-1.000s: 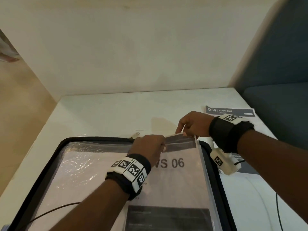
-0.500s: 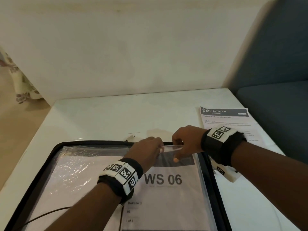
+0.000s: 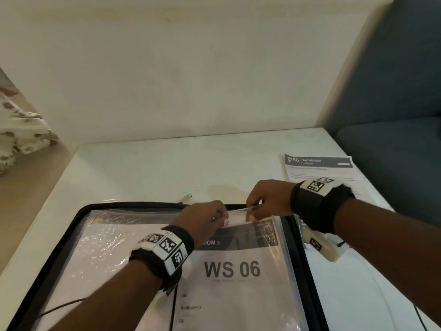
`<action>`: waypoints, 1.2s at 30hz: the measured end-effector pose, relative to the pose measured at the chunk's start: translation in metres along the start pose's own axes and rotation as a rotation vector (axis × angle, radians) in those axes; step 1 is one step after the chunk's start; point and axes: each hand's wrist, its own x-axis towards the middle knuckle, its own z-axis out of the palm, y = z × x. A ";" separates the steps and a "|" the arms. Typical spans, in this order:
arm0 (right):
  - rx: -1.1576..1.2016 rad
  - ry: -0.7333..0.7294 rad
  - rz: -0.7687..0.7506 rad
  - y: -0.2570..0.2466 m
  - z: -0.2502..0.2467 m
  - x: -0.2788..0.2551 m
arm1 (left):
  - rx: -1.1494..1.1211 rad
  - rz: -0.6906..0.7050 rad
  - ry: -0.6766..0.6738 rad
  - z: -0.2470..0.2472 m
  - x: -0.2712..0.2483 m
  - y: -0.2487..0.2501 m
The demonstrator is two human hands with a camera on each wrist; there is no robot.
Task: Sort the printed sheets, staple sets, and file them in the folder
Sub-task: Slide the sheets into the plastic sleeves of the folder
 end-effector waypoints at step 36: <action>-0.125 0.103 0.252 0.012 0.025 0.006 | 0.537 -0.048 -0.110 -0.023 -0.005 -0.017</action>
